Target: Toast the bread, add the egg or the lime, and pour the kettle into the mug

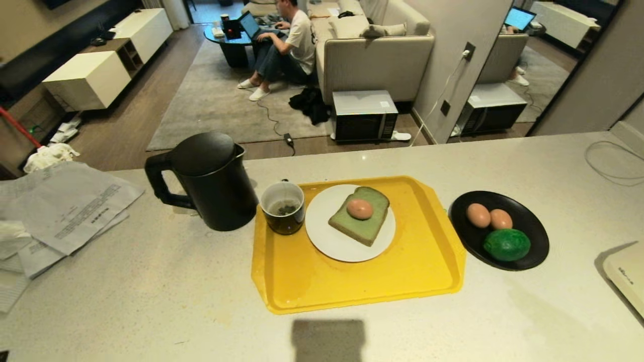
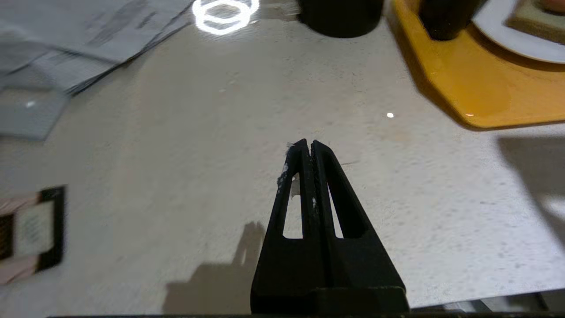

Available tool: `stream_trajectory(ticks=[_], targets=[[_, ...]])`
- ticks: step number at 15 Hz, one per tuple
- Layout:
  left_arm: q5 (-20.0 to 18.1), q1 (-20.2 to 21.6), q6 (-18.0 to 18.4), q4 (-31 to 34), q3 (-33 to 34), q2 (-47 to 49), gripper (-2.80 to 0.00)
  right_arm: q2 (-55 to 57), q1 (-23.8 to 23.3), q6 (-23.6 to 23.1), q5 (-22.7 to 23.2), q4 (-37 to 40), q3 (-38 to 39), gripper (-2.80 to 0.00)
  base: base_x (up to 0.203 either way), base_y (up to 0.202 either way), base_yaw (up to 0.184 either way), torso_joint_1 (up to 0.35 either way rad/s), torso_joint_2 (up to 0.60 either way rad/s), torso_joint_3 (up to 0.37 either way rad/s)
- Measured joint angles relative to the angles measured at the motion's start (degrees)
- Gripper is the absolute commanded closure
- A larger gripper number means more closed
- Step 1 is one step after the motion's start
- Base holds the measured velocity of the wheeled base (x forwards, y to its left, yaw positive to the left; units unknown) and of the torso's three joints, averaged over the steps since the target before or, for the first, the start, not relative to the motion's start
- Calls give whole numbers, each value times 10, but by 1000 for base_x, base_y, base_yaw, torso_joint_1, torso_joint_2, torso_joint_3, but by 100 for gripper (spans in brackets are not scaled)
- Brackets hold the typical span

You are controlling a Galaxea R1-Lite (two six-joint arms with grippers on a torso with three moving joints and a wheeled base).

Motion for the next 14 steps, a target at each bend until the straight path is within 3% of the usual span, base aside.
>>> stream_trajectory(ticks=[6,14], targets=[[0,0,0,0,0,0,0,0,0,4,0,0,0,0,0,-8,185,5,4,0],[0,1,0,0,0,0,0,0,0,4,0,0,-1,0,0,0,-1,1,1,0]])
